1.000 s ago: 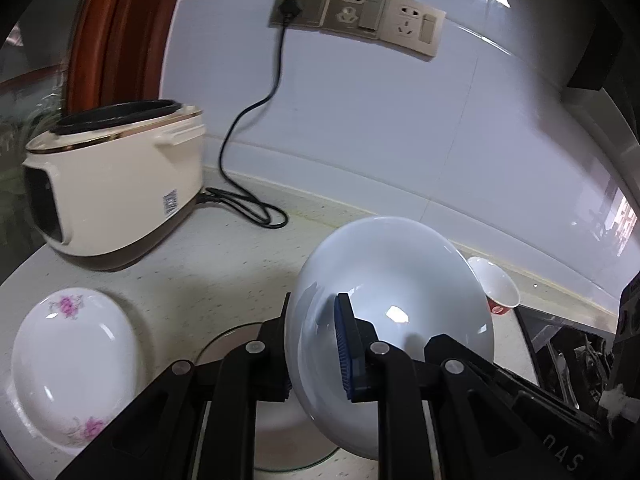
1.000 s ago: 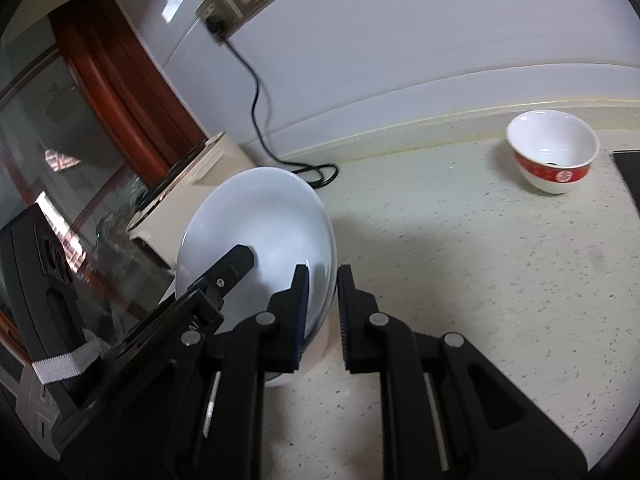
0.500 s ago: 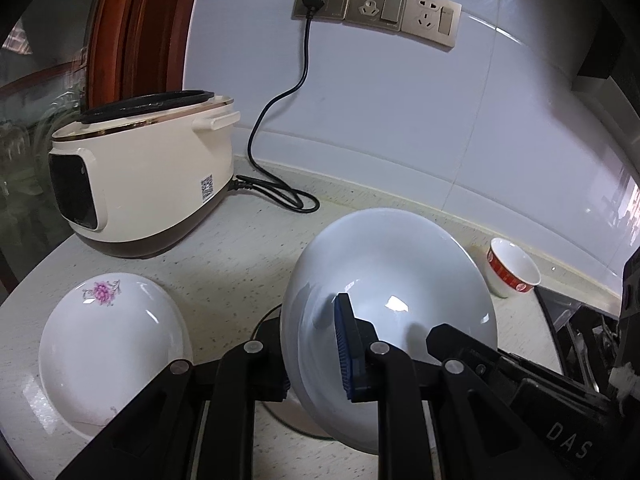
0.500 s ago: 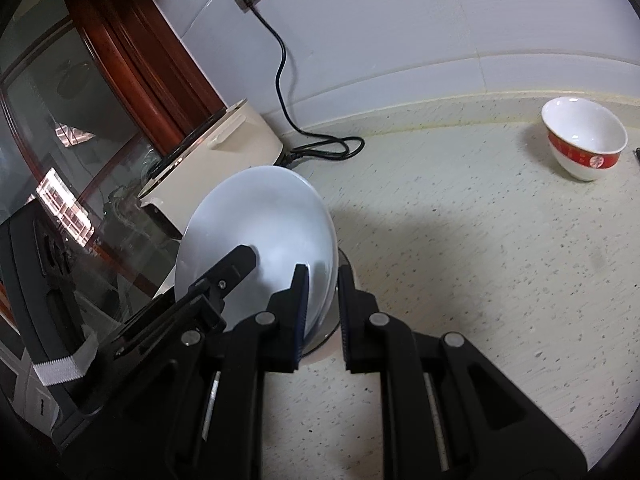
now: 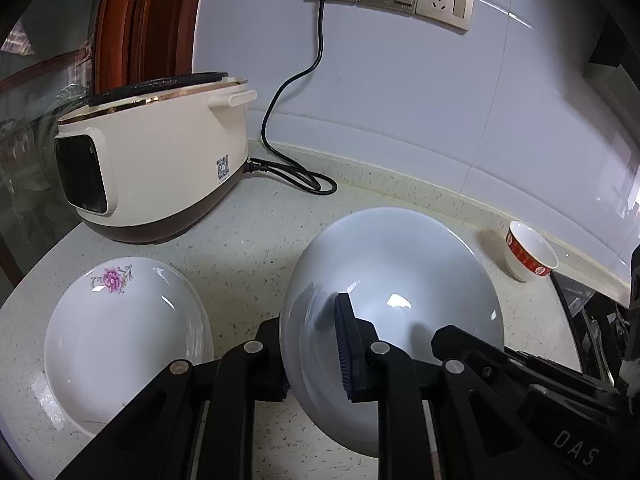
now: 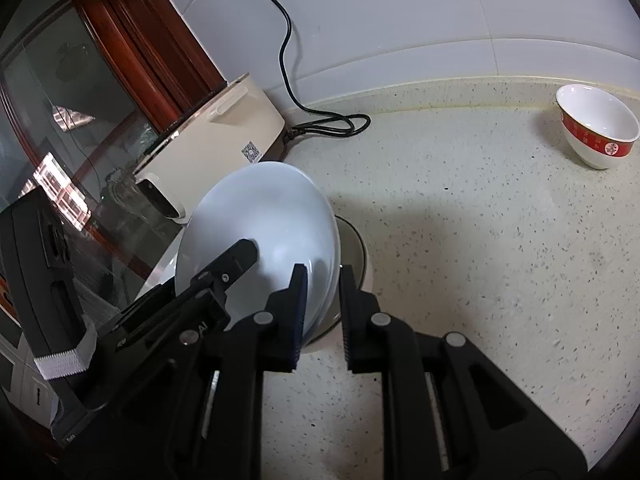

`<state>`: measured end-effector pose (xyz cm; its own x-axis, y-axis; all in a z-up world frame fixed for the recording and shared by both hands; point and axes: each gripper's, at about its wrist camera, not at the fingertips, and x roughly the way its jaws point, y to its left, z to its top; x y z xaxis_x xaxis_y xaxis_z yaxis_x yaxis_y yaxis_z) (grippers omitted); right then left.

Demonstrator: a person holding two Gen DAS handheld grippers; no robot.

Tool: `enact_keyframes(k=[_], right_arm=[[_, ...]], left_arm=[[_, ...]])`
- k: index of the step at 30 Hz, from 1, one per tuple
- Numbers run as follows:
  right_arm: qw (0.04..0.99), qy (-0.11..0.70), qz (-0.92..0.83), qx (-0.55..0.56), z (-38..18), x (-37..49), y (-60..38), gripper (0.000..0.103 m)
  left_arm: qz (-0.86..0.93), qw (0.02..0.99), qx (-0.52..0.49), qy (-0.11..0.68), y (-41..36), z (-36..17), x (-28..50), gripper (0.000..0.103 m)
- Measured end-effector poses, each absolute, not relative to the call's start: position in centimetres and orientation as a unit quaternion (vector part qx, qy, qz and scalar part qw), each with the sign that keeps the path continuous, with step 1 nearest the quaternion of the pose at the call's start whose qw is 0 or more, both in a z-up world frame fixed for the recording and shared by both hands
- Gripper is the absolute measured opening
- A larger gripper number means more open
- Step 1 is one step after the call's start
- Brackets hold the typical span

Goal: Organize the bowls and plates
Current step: 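Lower the white bowls beside the flower plates and open both grippers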

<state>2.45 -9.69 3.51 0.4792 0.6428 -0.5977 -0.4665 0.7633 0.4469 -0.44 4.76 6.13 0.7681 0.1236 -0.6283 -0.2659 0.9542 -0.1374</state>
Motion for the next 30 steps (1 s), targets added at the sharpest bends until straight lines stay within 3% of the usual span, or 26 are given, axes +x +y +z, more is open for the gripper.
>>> enact_keyframes(k=[11, 30], right_arm=[[0.853, 0.401, 0.319, 0.097, 3.4, 2.5, -9.4, 0.020], [0.872, 0.378, 0.307, 0.048, 3.7, 1.9, -8.5, 0.024]], left_arm=[[0.101, 0.929, -0.105, 0.340, 5.0, 5.2, -0.2, 0.024], [0.103, 0.925, -0.101, 0.350, 5.3, 4.6, -0.1, 0.024]])
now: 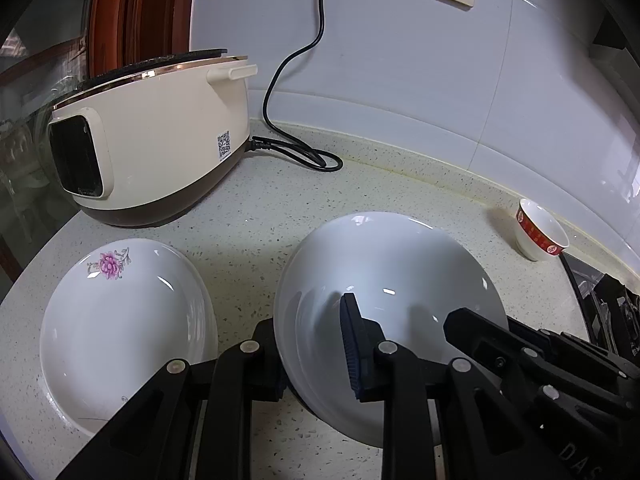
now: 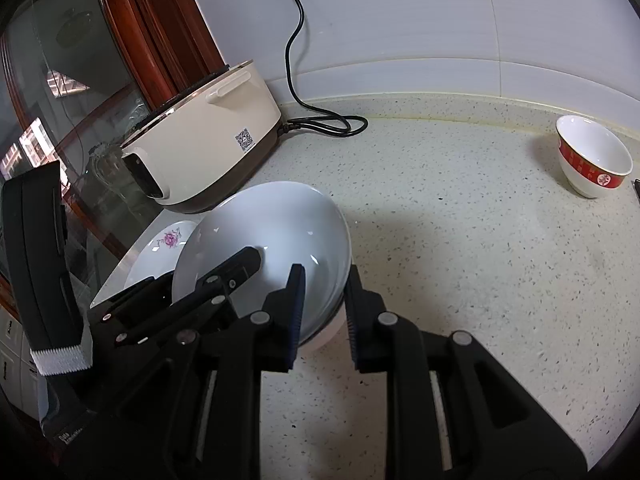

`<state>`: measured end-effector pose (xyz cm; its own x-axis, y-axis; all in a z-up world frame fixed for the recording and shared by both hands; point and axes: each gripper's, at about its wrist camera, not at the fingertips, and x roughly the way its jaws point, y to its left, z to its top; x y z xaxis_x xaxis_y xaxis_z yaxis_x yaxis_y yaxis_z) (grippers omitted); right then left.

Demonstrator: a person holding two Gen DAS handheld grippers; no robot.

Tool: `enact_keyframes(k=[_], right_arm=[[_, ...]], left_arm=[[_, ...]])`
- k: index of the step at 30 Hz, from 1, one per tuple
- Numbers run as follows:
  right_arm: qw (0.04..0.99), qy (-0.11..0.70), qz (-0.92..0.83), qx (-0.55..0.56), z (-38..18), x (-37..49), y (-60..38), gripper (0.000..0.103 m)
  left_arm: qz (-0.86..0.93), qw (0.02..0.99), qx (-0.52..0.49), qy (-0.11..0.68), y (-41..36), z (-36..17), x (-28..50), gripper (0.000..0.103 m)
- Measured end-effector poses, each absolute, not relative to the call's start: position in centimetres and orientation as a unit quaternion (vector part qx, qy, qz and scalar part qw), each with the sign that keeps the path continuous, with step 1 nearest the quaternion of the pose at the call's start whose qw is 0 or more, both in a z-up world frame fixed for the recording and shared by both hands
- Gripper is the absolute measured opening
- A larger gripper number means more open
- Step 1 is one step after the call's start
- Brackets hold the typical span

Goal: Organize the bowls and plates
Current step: 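Lower the white bowls beside the flower plates and open both grippers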

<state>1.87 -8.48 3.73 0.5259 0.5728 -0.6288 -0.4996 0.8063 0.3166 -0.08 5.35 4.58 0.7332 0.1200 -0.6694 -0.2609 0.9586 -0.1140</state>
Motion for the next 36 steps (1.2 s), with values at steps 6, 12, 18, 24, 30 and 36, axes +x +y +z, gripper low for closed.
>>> enact_keyframes(k=[6, 12, 18, 24, 30, 36], right_arm=[[0.872, 0.379, 0.306, 0.053, 3.7, 2.0, -8.6, 0.024], [0.875, 0.372, 0.303, 0.065, 3.8, 2.0, -9.1, 0.031], [0.878, 0.364, 0.297, 0.095, 4.1, 2.2, -10.0, 0.043], [0.880, 0.356, 0.283, 0.136, 4.4, 2.7, -11.6, 0.046], [0.879, 0.356, 0.277, 0.157, 4.4, 2.9, -12.2, 0.047], [0.877, 0.362, 0.271, 0.165, 4.0, 3.2, -12.4, 0.053]], left_arm=[[0.098, 0.923, -0.114, 0.354, 5.8, 4.6, -0.1, 0.025], [0.093, 0.922, -0.122, 0.355, 5.8, 4.6, -0.2, 0.029], [0.088, 0.921, -0.144, 0.350, 6.0, 4.7, -0.4, 0.037], [0.085, 0.925, -0.145, 0.340, 6.3, 5.2, -0.4, 0.046], [0.138, 0.949, -0.025, 0.282, 4.4, 7.7, -1.2, 0.081], [0.135, 0.948, -0.055, 0.284, 5.2, 7.9, -1.5, 0.081]])
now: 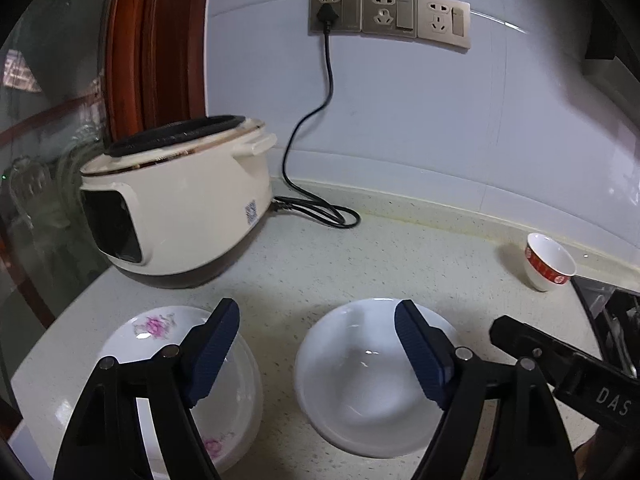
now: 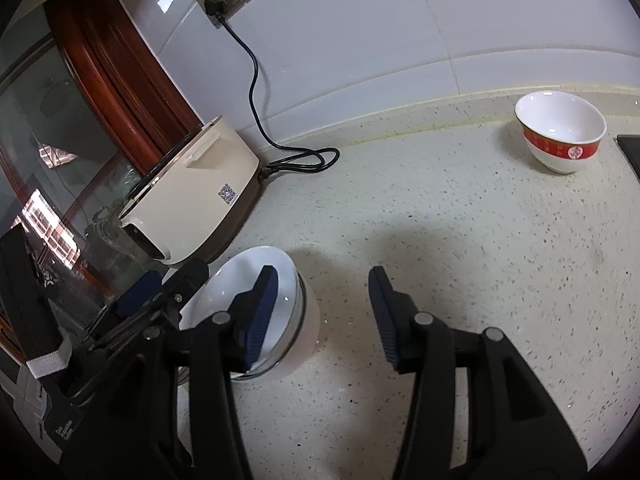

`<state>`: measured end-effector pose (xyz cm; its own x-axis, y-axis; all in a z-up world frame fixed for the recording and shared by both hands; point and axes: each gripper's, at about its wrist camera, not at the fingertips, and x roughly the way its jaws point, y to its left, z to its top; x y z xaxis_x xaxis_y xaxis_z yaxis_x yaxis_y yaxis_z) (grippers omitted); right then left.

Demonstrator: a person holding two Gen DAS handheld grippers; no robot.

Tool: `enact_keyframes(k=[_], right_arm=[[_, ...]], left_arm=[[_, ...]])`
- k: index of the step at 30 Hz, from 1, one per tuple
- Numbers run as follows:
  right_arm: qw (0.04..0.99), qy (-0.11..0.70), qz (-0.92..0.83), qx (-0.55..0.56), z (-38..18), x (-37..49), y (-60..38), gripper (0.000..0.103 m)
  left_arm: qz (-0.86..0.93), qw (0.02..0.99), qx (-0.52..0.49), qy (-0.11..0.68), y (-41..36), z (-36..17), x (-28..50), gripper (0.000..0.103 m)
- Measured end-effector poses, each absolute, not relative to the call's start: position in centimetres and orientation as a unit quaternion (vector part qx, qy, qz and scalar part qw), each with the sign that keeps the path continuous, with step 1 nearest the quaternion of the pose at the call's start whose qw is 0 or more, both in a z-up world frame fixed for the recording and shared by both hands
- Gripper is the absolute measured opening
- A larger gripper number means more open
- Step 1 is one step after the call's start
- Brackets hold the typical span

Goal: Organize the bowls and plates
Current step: 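Lower the white bowls beside the flower plates and open both grippers, then move both open grippers toward the red-banded bowl by the hob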

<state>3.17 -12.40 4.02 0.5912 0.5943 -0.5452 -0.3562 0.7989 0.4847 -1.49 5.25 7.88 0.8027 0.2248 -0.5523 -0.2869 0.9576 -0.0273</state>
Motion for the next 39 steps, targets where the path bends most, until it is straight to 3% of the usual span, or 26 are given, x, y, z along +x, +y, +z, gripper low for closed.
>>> enact_keyframes(k=[10, 20, 28, 39], right_arm=[[0.869, 0.366, 0.241, 0.230, 3.7, 4.3, -15.9, 0.062], [0.863, 0.365, 0.160, 0.311, 3.1, 5.9, -22.6, 0.064], [0.875, 0.338, 0.045, 0.344, 2.1, 6.7, -28.3, 0.065], [0.878, 0.305, -0.009, 0.370, 1.0, 10.0, -31.4, 0.065]], left_arm=[[0.127, 0.955, -0.020, 0.269, 0.9, 9.5, 0.0, 0.081], [0.091, 0.953, -0.008, 0.290, -4.7, 10.4, 4.6, 0.083], [0.013, 0.928, -0.054, 0.368, -10.4, 7.8, 11.5, 0.083], [-0.024, 0.898, -0.190, 0.397, -10.2, 4.2, 18.5, 0.083]])
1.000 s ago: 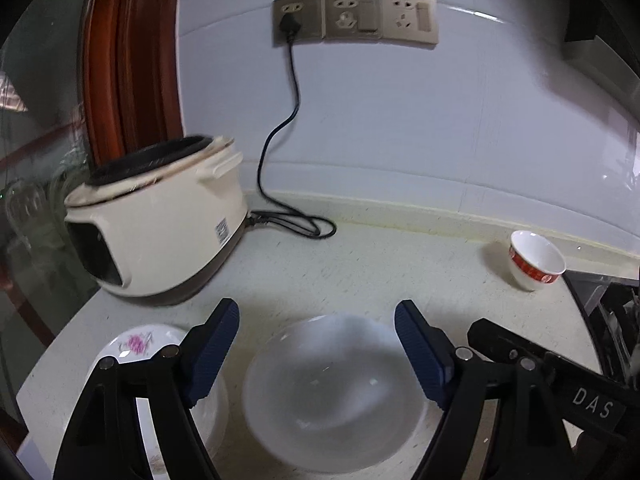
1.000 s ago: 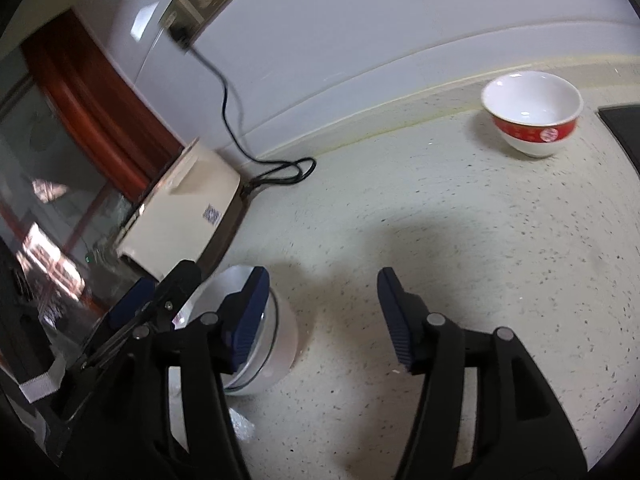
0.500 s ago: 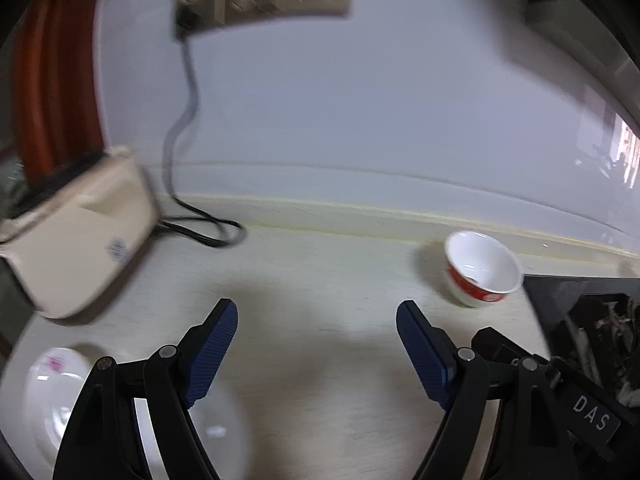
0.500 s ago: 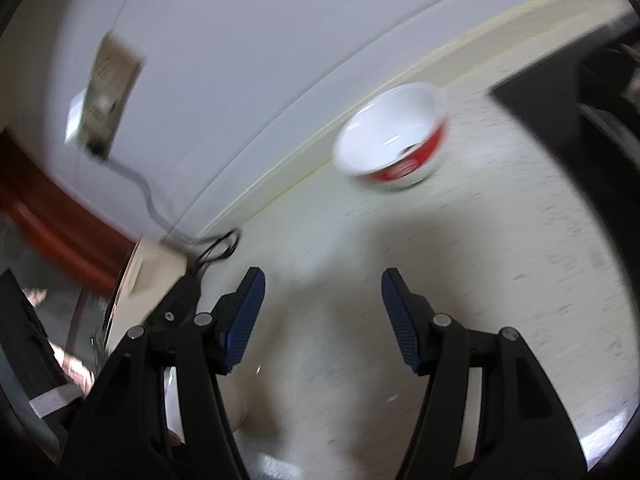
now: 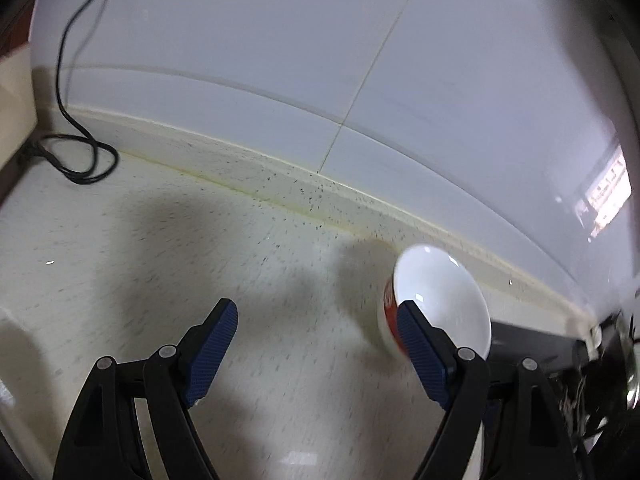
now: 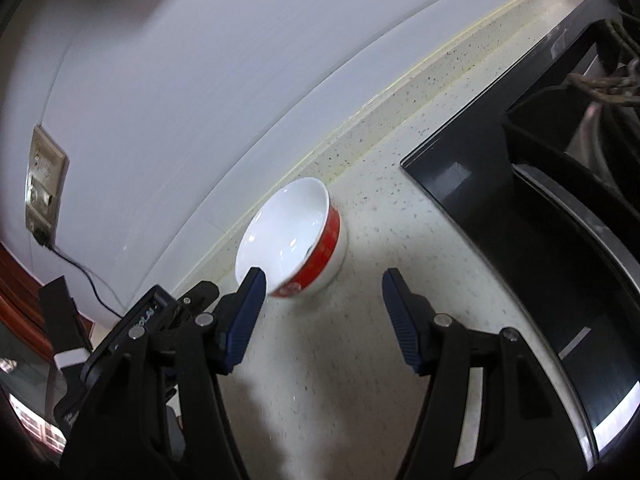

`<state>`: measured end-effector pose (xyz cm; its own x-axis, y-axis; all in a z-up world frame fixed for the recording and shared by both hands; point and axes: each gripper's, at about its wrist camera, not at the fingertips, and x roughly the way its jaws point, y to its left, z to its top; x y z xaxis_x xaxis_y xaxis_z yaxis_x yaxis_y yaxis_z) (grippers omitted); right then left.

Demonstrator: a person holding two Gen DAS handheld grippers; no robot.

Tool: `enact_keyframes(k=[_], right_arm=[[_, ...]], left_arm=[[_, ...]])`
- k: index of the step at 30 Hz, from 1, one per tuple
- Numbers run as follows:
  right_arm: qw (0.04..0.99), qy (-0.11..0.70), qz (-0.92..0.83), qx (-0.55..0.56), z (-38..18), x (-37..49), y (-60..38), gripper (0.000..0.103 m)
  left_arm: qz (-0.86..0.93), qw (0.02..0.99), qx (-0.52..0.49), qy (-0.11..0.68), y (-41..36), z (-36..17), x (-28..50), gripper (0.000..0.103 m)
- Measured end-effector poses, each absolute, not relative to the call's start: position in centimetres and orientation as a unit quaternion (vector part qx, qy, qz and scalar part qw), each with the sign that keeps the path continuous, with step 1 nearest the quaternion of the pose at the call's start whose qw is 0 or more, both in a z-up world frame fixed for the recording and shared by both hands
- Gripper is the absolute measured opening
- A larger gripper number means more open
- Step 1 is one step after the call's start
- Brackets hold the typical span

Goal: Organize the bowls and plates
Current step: 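Move both open grippers toward the red-banded bowl by the hob, then grasp the red-banded bowl rim with the left gripper while the right grasps it too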

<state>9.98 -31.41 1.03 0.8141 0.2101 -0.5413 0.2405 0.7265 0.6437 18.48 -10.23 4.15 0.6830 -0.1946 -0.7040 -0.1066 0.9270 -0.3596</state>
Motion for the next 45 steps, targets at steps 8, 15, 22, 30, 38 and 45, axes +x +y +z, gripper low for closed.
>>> enact_keyframes(k=[8, 15, 22, 30, 38, 45], right_arm=[[0.863, 0.328, -0.023, 0.383, -0.4, 13.9, -31.7, 0.060], [0.869, 0.343, -0.009, 0.356, -0.4, 15.3, -30.6, 0.050], [0.862, 0.349, 0.025, 0.367, -1.1, 16.0, -30.7, 0.042], [0.854, 0.374, 0.042, 0.360, -1.3, 16.4, -31.3, 0.022], [0.858, 0.421, 0.029, 0.292, 0.2, 13.5, -31.0, 0.014], [0.868, 0.410, 0.036, 0.278, 0.9, 12.1, -31.0, 0.015]], left_arm=[[-0.034, 0.879, -0.230, 0.416, -10.6, 2.6, 22.1, 0.083], [-0.046, 0.873, -0.216, 0.435, -12.1, 1.4, 24.1, 0.083], [-0.075, 0.870, -0.199, 0.444, -13.1, 0.4, 25.0, 0.051], [-0.093, 0.881, -0.152, 0.437, -14.4, 0.9, 23.6, 0.015], [-0.101, 0.877, -0.142, 0.447, -14.0, 1.6, 18.8, 0.013], [-0.109, 0.871, -0.149, 0.456, -13.4, 1.9, 18.6, 0.014]])
